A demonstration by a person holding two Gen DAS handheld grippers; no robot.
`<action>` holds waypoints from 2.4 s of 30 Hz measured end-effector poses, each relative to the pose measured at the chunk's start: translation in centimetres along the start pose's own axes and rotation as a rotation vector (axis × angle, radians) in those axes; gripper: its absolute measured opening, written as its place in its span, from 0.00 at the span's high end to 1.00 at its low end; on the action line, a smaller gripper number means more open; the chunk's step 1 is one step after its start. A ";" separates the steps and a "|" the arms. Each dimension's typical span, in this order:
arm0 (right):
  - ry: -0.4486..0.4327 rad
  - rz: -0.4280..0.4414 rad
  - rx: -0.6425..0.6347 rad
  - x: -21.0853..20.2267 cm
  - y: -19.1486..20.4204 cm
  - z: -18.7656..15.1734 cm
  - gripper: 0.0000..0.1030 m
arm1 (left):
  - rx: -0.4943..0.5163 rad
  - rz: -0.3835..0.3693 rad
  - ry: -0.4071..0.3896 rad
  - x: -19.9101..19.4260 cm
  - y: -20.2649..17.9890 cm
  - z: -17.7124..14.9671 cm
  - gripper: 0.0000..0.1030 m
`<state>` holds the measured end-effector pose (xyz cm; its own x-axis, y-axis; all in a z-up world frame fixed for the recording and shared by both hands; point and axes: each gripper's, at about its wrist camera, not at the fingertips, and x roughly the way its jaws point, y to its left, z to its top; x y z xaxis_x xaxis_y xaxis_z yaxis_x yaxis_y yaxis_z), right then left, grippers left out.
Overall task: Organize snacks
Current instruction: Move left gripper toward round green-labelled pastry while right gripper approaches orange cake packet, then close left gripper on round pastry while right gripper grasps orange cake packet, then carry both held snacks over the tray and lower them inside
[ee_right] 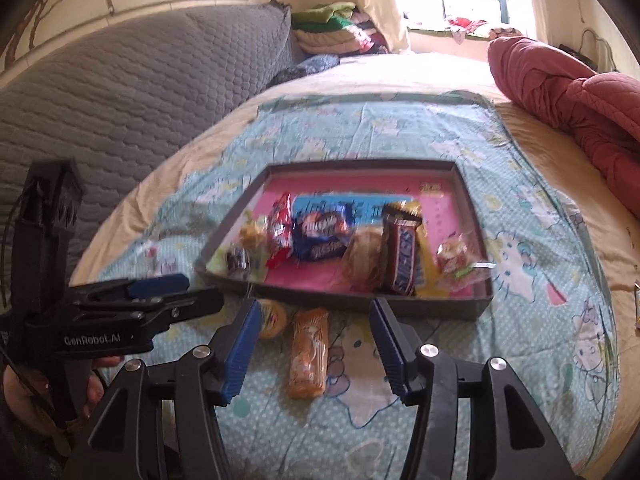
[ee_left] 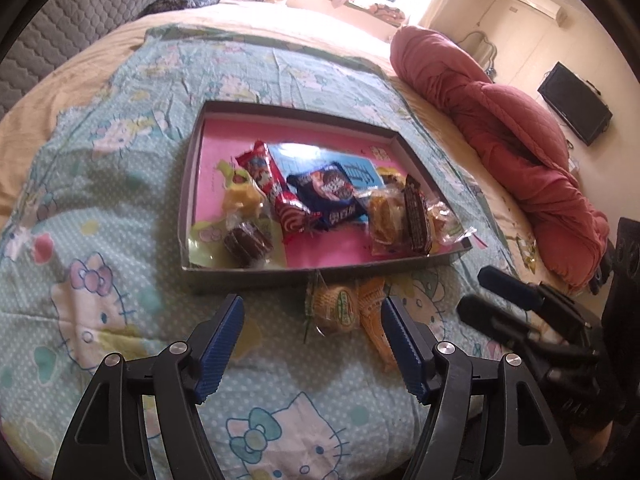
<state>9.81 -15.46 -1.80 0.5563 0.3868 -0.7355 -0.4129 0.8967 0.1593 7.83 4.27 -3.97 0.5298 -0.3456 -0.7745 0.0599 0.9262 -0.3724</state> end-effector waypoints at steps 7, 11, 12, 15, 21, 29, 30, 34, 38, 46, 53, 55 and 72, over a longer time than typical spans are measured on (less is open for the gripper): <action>0.114 -0.010 -0.100 3.5 2.0 -2.7 0.46 | -0.033 -0.030 0.069 2.6 0.5 -0.9 0.30; 0.127 -0.019 -0.127 4.8 2.2 -3.2 0.46 | -0.052 -0.055 0.090 4.0 0.6 -1.2 0.30; 0.133 -0.029 -0.131 5.1 2.1 -3.3 0.46 | -0.057 -0.064 0.093 4.3 0.7 -1.1 0.30; 0.154 -0.039 -0.136 6.3 1.8 -3.6 0.52 | -0.053 -0.074 0.091 4.8 0.5 -0.9 0.30; 0.169 -0.048 -0.170 7.8 1.9 -3.8 0.68 | -0.037 -0.090 0.082 5.8 -0.2 -0.4 0.30; 0.187 -0.044 -0.144 7.3 1.2 -4.2 0.72 | 0.001 -0.085 0.101 7.1 -1.4 -0.4 0.62; 0.189 -0.040 -0.134 7.2 1.1 -4.2 0.72 | 0.004 -0.089 0.098 6.9 -1.5 -0.4 0.63; 0.194 -0.030 -0.101 6.5 0.5 -4.1 0.72 | 0.006 -0.093 0.080 6.0 -1.7 -0.4 0.77; 0.172 -0.011 -0.076 5.1 0.2 -3.7 0.72 | 0.042 -0.086 0.038 3.9 -2.0 -0.4 0.77; 0.103 0.025 -0.031 3.2 0.0 -2.4 0.72 | 0.061 -0.075 -0.052 0.6 -2.0 0.7 0.77; 0.038 0.045 -0.003 2.6 -0.4 -0.3 0.72 | 0.076 -0.029 -0.117 -0.5 -1.8 1.8 0.77; 0.023 0.041 0.008 2.6 -0.6 0.3 0.72 | 0.077 -0.025 -0.119 -0.4 -1.8 1.9 0.77; -0.068 0.029 0.079 3.6 -2.6 4.2 0.72 | 0.027 0.017 -0.129 1.8 0.0 3.8 0.77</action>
<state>15.95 -15.52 -2.13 0.5935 0.4240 -0.6841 -0.3728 0.8981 0.2333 12.05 4.26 -3.46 0.6354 -0.3093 -0.7075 0.0719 0.9360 -0.3446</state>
